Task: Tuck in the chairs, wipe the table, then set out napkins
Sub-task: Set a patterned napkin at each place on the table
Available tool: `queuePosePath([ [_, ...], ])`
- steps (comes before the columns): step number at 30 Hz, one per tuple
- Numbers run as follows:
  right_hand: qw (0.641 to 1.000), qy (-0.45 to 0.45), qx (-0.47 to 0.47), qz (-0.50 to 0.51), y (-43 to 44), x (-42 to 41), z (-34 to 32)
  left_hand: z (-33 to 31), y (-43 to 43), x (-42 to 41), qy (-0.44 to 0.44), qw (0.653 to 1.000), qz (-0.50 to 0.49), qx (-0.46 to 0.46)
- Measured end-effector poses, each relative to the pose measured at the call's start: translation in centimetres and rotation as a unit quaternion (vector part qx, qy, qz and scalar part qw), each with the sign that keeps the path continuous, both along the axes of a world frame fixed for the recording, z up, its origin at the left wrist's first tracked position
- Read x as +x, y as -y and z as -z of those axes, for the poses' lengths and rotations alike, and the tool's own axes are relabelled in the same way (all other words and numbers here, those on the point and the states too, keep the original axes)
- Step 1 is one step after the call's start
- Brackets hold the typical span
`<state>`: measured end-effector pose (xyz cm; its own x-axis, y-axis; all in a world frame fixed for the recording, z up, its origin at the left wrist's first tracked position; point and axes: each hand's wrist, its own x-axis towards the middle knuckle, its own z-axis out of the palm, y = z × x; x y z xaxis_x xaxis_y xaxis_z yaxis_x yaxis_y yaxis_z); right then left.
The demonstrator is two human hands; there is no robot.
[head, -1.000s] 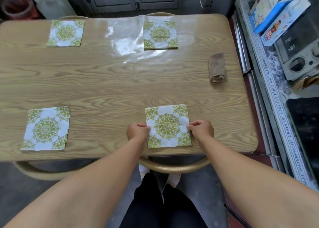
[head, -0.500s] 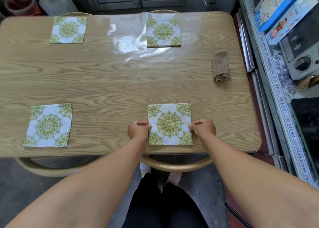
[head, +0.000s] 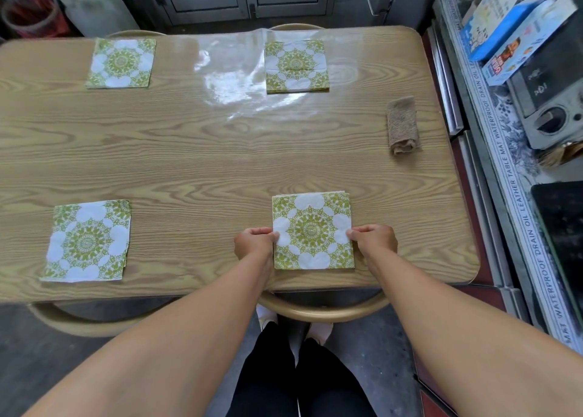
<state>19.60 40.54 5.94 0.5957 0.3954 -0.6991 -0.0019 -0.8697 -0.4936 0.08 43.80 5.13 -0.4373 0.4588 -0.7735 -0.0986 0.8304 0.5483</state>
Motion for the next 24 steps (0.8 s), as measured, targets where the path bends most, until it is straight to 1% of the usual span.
queuePosePath([
  [9,0.999,-0.005,0.001,0.040,-0.3,0.0,0.3,0.3,-0.3,0.0,-0.004,1.000,-0.006,-0.006],
  [16,0.999,-0.010,0.003,0.041,-0.3,0.1,0.7,0.3,-0.3,-0.1,-0.016,1.000,0.005,-0.005],
  [21,1.000,-0.022,0.015,0.010,0.1,0.2,0.7,0.0,-0.5,-0.5,-0.063,0.997,0.034,-0.006],
  [24,1.000,-0.019,0.020,-0.014,0.2,0.3,0.3,-0.5,-0.9,-1.1,-0.068,0.996,0.054,-0.006],
])
